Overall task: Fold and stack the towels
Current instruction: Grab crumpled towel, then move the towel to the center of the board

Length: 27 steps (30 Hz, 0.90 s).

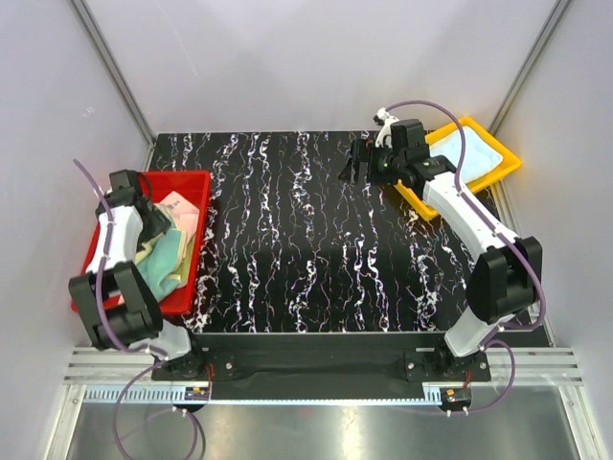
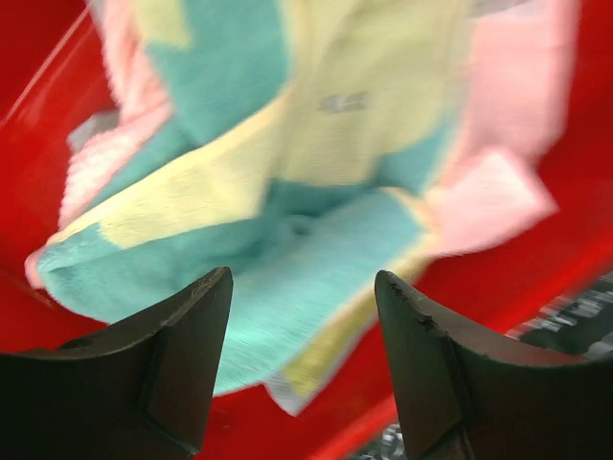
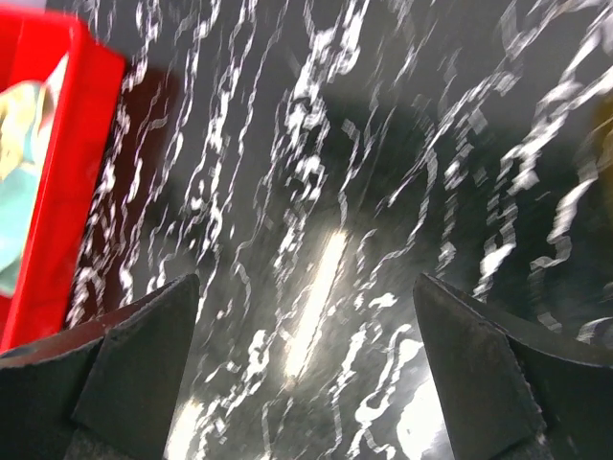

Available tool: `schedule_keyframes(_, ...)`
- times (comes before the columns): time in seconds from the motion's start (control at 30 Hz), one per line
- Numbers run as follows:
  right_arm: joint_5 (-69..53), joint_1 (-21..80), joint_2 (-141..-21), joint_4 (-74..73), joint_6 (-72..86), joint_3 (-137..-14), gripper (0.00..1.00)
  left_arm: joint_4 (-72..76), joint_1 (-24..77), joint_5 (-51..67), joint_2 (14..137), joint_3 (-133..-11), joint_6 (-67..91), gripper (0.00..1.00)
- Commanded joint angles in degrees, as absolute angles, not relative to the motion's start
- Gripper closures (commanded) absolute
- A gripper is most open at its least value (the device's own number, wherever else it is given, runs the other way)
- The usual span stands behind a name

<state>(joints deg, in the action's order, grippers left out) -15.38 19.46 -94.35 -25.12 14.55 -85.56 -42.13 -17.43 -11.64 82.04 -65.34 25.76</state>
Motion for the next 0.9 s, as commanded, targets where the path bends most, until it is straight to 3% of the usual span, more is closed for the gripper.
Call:
schedule_keyframes(0.0,-21.8,19.5,-95.0,-21.3,18.1,-85.0,0.0,-40.8,-21.0,-11.4,85.6,-63.1,24.4,0.34)
schedule_keyframes(0.1,-21.4,19.5,-95.8,-22.6,16.3,-86.0,0.0,-41.7,-21.1,-8.2,90.9,-64.3,24.0,0.47)
schedule_keyframes(0.13,-21.3,19.5,-96.1,-23.0,15.7,-86.3,0.0,-42.0,-21.1,-7.8,91.7,-64.6,23.8,0.67)
schedule_keyframes(0.2,-20.7,19.5,-96.2,-24.4,14.4,-87.2,0.0,-43.2,-21.1,-8.5,92.5,-66.0,23.9,0.85)
schedule_keyframes(0.27,-20.4,19.5,-95.6,-25.0,13.9,-87.0,0.0,-45.1,-21.0,-8.8,89.9,-68.5,24.1,0.94)
schedule_keyframes(0.37,-21.4,19.5,-95.1,-25.8,13.2,-86.6,0.0,-47.9,-19.9,-9.1,84.1,-73.5,24.3,0.95)
schedule_keyframes(0.6,-23.1,19.5,-94.2,-27.7,15.1,-86.5,0.0,-55.5,-11.4,-4.3,80.6,-99.2,22.7,0.99)
schedule_keyframes(0.77,-23.4,19.5,-92.5,-28.0,17.2,-87.6,0.0,-55.8,8.4,-3.0,80.0,-110.5,20.2,1.0)
schedule_keyframes(0.87,-18.8,19.5,-91.9,-30.7,18.7,-89.5,0.0,-49.2,16.7,6.7,77.8,-105.9,25.0,1.0)
